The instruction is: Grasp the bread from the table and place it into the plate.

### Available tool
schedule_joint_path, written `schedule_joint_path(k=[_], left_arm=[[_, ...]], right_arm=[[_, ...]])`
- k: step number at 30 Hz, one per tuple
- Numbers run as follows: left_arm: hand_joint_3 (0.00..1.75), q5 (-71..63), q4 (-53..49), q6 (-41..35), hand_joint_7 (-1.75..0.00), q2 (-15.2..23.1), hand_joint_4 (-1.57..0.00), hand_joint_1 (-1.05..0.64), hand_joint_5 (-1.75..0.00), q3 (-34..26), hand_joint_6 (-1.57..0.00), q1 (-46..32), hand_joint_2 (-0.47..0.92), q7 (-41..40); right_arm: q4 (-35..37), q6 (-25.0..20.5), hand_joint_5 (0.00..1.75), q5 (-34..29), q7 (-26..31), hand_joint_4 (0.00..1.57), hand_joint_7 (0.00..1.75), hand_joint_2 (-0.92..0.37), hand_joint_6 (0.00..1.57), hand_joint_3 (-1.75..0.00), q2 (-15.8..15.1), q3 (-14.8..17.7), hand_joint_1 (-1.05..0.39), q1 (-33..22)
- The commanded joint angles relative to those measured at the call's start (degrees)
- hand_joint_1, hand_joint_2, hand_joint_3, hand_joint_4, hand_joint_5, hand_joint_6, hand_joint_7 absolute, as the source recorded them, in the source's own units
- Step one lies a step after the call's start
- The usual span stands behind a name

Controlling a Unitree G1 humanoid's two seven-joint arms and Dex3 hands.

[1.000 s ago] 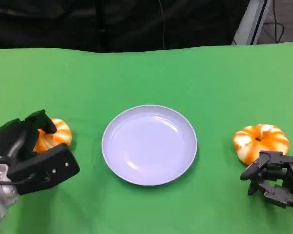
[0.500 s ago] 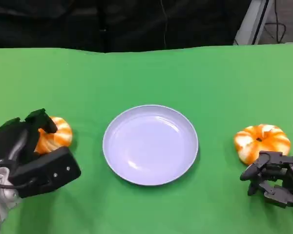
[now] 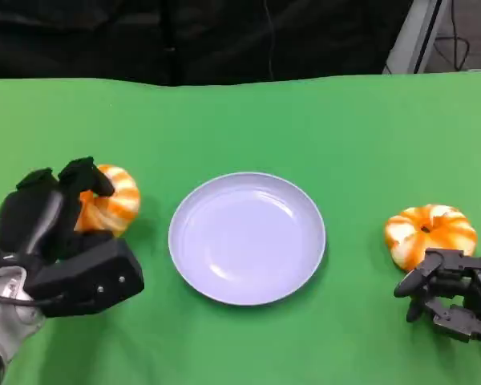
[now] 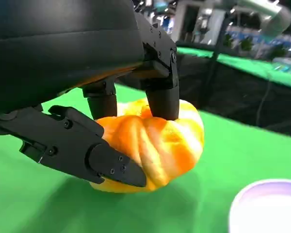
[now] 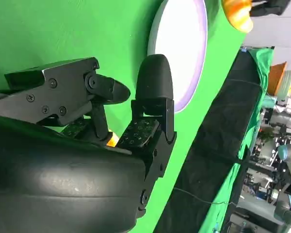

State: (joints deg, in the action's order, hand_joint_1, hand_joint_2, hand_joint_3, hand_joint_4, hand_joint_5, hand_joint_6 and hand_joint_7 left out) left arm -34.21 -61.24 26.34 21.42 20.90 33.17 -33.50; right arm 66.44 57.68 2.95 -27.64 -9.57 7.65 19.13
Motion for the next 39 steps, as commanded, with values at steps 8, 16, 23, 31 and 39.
schedule_joint_path(k=[8,16,23,31,39], left_arm=[[0.26,-1.38,13.99,-2.50,-1.34,1.64,-0.49,-0.11,-1.68,-0.75,-0.60,-5.10,0.92,2.29],[0.27,-2.04,18.60,-2.70,-1.26,0.36,-0.53,-0.12,-1.63,-0.57,-0.64,-5.46,0.92,4.09],[0.25,-3.56,19.53,-2.51,-1.31,-1.74,-0.53,-0.12,-1.69,0.26,-0.63,-4.31,0.92,3.94],[0.28,-4.27,20.82,-2.91,-1.29,-4.45,-0.54,-0.12,-1.67,1.08,-0.65,-3.23,0.92,5.60],[0.15,-4.85,20.01,-2.27,-1.49,-6.62,-0.47,-0.15,-1.74,2.51,-0.51,-1.75,0.92,6.27]], right_arm=[[-0.16,-0.34,1.36,0.60,-0.01,0.91,0.96,-0.83,0.96,-0.61,-0.77,0.26,0.08,-0.46],[-0.32,-0.16,1.36,0.51,0.06,0.91,0.97,-0.81,0.96,-0.64,-0.68,0.22,0.08,-0.54],[-0.18,0.37,1.36,-0.46,1.17,0.91,0.96,-0.80,0.96,-0.64,-0.74,-0.15,0.07,-0.50],[-0.12,0.27,1.35,-0.23,1.26,0.91,0.95,-0.80,0.96,-0.65,-0.55,-0.25,0.08,-0.39],[-0.25,0.71,1.34,-0.52,1.77,0.91,0.94,-0.81,0.97,-0.65,-0.45,-0.46,0.09,-0.41]])
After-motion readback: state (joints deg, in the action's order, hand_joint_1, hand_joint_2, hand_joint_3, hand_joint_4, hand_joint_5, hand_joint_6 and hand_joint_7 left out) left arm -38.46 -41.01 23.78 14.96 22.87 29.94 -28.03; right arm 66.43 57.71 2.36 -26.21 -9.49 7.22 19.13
